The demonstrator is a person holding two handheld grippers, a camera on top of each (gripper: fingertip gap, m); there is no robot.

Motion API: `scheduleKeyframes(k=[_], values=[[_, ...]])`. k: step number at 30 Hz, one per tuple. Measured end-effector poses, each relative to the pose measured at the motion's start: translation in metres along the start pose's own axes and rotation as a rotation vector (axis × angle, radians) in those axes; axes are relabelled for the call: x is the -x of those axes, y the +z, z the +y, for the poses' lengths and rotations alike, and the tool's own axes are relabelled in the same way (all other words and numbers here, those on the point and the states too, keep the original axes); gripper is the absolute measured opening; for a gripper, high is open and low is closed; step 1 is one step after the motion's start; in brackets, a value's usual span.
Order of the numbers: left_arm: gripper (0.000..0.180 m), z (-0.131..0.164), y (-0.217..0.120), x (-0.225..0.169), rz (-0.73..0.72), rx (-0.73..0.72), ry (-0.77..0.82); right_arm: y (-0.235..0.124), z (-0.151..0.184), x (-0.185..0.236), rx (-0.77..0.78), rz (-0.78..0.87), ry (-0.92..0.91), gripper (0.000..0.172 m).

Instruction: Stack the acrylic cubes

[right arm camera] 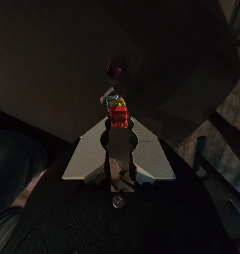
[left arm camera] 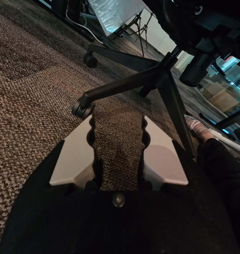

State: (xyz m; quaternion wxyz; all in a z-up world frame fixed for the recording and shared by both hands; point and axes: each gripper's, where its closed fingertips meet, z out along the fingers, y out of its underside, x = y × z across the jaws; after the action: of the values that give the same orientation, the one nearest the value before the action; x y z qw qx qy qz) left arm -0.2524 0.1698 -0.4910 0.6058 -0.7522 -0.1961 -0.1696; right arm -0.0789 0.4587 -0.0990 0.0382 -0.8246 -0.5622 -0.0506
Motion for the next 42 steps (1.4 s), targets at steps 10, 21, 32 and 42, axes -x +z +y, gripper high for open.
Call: scheduleKeyframes(k=[10, 21, 32, 42], values=[[0.067, 0.002, 0.002, 0.0, 0.001, 0.012, 0.006, 0.008, 0.003, -0.002, 0.01, -0.028, 0.022, 0.024], [0.067, 0.002, 0.002, 0.0, 0.013, 0.012, -0.016, 0.012, 0.004, -0.001, 0.038, -0.008, 0.01, 0.025], [0.066, -0.001, 0.001, 0.001, 0.015, 0.0, -0.029, 0.025, -0.034, 0.016, 0.004, 0.07, -0.073, 0.063], [0.066, -0.004, -0.001, 0.003, 0.016, -0.016, -0.042, 0.076, -0.054, 0.016, 0.176, 0.1, 0.118, 0.035]])
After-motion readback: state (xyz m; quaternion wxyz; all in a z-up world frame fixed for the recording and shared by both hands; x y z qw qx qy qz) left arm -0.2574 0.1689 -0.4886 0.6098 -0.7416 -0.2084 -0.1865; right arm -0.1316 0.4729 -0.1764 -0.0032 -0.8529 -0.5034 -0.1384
